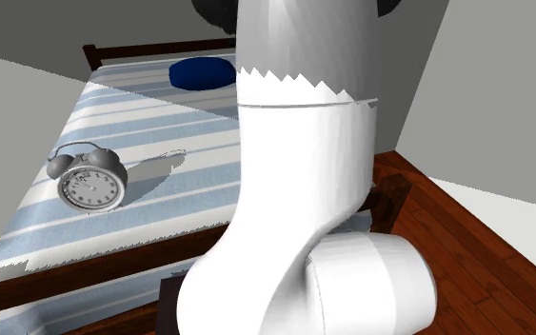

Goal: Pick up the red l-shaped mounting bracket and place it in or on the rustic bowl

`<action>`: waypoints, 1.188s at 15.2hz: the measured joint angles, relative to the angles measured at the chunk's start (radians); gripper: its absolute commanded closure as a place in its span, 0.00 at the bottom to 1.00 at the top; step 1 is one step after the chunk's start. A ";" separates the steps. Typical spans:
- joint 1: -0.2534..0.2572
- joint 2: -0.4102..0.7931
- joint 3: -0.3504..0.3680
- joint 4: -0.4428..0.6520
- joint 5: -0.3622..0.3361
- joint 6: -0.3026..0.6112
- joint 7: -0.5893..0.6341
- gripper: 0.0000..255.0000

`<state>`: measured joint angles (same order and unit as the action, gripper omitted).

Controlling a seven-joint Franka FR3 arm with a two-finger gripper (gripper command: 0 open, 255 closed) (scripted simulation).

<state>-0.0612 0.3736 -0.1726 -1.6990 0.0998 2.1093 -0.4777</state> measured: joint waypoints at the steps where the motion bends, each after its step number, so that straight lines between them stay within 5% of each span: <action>1: -0.009 0.042 0.000 0.062 0.007 -0.020 -0.008 1.00; 8: -0.083 0.374 0.011 0.591 0.041 -0.220 -0.032 1.00; 18: -0.088 0.436 0.016 0.573 0.049 -0.140 -0.041 1.00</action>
<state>-0.1494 0.8101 -0.1561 -1.1265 0.1492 1.9695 -0.5189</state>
